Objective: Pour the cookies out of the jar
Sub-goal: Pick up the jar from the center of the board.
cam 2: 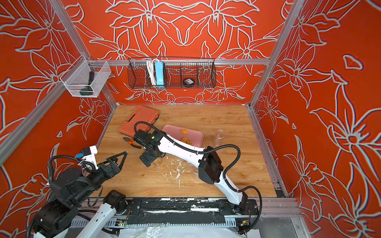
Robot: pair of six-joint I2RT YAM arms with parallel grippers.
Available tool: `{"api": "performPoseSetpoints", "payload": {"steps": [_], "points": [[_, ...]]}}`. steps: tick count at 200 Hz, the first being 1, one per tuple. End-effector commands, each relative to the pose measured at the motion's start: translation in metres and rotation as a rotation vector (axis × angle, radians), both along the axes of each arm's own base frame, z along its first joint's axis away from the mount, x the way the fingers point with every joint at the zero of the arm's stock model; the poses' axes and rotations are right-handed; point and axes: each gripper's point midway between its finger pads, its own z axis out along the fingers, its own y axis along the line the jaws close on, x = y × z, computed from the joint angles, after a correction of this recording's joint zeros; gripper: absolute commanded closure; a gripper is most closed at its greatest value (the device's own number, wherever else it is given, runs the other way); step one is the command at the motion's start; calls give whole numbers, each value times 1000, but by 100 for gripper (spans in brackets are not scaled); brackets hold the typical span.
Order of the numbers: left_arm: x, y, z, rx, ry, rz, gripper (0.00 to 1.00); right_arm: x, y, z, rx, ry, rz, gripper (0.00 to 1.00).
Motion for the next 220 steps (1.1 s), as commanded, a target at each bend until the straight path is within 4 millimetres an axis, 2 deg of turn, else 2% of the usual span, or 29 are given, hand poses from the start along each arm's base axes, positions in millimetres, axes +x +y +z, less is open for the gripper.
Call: {"api": "performPoseSetpoints", "payload": {"steps": [1,39,85,149,182,220], "points": [[-5,5,3,21,-15,11,3,3,-2,-7,-48,-10,-10,3],[-5,5,0,33,-11,9,3,11,0,-24,-68,8,-33,8],[-5,5,-2,44,-8,6,3,19,0,-26,-56,4,-59,16],[-5,4,0,42,-13,2,3,22,0,-21,-40,1,-63,34],[-5,3,0,36,-8,-3,3,23,-3,-16,-32,-5,-69,37],[-3,-1,0,25,-5,-20,3,25,-13,0,-2,-6,-87,37]]}}
